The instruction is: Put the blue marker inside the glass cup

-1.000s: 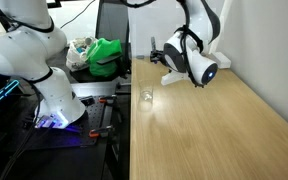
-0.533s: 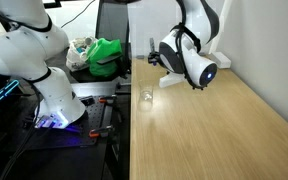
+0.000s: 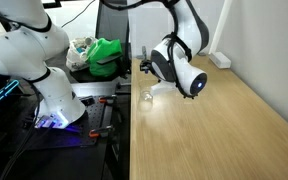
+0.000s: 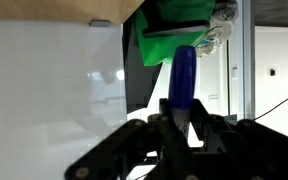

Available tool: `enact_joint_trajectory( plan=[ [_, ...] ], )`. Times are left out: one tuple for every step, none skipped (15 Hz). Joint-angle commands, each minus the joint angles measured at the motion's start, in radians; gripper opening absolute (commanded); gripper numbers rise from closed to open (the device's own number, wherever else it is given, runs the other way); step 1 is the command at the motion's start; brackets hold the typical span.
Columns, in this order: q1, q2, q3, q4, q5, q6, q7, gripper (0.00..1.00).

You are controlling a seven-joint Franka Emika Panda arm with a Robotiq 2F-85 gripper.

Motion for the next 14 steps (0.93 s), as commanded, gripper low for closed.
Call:
enact_joint_trajectory(
  plan=[
    [-0.010,-0.009,0.009,-0.041,-0.019,0.034,0.000,0.06],
    [-0.015,-0.009,0.016,-0.048,-0.019,0.039,0.000,0.06],
    [-0.025,-0.010,0.031,-0.049,-0.015,0.050,0.000,0.06],
    [-0.036,-0.008,0.047,-0.046,-0.016,0.056,0.000,0.06],
    [-0.042,-0.007,0.060,-0.046,-0.012,0.075,0.000,0.06],
    [-0.052,-0.003,0.077,-0.044,-0.012,0.094,0.000,0.06],
    [-0.054,0.004,0.086,-0.042,-0.011,0.118,0.000,0.06],
    [-0.056,0.009,0.093,-0.042,-0.010,0.142,0.000,0.06],
    [-0.059,0.019,0.103,-0.039,-0.010,0.165,0.000,0.06],
    [-0.058,0.026,0.106,-0.039,-0.010,0.188,0.000,0.06],
    [-0.061,0.036,0.113,-0.037,-0.011,0.204,0.000,0.06],
    [-0.063,0.046,0.116,-0.035,-0.010,0.216,0.000,0.06],
    [-0.063,0.054,0.117,-0.034,-0.010,0.229,0.000,0.06],
    [-0.065,0.064,0.118,-0.033,-0.010,0.237,0.000,0.06]
  ],
)
